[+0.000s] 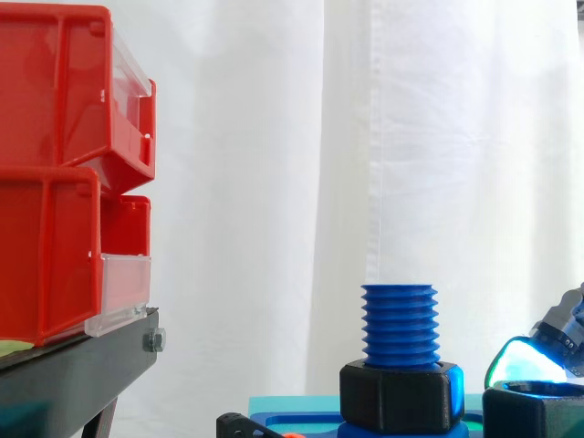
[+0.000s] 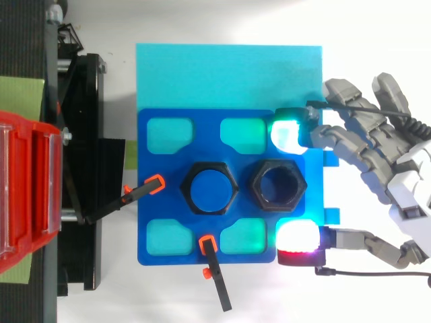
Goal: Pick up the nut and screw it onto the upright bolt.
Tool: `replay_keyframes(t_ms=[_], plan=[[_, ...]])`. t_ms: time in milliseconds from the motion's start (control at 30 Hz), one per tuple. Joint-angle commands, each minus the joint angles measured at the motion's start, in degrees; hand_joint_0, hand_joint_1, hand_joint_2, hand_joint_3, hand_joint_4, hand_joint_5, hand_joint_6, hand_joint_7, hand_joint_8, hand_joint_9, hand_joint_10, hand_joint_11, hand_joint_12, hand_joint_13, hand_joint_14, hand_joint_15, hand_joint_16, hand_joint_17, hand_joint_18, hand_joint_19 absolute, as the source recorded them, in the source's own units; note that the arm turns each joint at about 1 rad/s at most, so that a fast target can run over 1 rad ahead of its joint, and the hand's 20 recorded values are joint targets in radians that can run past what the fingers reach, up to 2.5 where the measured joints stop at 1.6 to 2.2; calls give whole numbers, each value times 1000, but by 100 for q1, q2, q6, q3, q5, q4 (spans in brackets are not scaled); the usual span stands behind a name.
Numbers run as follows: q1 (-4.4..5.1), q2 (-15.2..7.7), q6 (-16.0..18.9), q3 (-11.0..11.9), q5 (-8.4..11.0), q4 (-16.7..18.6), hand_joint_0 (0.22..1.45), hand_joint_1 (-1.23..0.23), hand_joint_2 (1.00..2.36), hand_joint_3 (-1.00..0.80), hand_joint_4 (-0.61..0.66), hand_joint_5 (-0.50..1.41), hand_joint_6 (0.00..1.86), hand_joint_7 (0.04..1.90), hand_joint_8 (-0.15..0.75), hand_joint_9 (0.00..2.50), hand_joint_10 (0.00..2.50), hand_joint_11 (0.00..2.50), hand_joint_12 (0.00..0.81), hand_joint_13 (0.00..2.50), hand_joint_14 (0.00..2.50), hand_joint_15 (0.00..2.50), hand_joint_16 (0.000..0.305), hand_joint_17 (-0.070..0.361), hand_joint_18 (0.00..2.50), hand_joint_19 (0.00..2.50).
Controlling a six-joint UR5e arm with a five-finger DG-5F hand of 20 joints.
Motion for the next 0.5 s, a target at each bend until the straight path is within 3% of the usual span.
replay_keyframes(t_ms=[0,467], plan=[[-4,-2,0,8,4,0,404,-609,1000,-500,246,-262,502,738,309,189,0,0,372,60,0,0,49,111,0,0],[-21,-2,-17,-1,-83,-26,412,-621,1000,-500,264,-251,502,806,308,212,0,0,369,80,0,0,48,109,0,0]])
